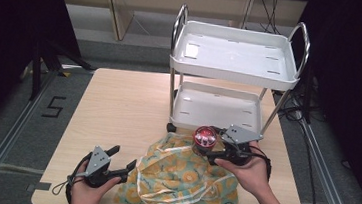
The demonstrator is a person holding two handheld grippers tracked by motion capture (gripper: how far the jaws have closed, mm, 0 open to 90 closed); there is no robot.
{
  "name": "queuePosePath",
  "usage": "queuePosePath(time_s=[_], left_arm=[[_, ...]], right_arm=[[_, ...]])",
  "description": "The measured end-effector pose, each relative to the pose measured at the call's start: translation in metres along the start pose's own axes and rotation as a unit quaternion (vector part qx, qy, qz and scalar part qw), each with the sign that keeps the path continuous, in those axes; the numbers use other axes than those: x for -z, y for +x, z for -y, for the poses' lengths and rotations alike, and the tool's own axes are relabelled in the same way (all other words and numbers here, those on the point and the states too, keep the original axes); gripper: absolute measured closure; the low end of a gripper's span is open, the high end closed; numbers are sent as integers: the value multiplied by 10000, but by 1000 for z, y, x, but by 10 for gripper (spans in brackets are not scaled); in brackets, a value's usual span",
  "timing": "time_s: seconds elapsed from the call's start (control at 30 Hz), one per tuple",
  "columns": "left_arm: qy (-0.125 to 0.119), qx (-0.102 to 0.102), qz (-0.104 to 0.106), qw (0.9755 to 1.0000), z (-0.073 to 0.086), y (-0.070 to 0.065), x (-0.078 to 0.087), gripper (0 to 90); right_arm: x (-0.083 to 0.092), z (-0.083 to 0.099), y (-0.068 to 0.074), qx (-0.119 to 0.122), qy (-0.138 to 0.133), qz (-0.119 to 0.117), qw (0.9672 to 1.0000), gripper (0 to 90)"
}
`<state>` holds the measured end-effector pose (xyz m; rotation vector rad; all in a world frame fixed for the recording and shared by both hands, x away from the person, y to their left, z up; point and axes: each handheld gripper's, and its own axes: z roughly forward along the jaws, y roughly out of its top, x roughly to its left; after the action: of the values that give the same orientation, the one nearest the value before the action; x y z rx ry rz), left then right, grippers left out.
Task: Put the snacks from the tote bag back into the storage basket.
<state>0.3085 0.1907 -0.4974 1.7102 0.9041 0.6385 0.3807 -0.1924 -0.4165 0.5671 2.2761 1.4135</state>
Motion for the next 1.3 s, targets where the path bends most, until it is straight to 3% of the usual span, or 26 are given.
queuePosePath(time_s=[0.17,0.47,0.5,0.57,1.3], left_arm=[[12,-98,10,10000,0,1,0,224],[11,-94,9,10000,0,1,0,224],[102,-87,-53,9999,-1,0,2,224],[12,-88,10,10000,0,1,0,224],[7,-71,0,10000,-1,0,1,224]], right_arm=[[-1,0,-1,-49,3,29,10000,260],[-5,-4,-5,15,18,28,10000,260],[-5,-4,-6,7,28,32,10000,260],[-6,-5,-7,-4,29,34,10000,260],[-12,-11,-19,21,118,117,9999,260]])
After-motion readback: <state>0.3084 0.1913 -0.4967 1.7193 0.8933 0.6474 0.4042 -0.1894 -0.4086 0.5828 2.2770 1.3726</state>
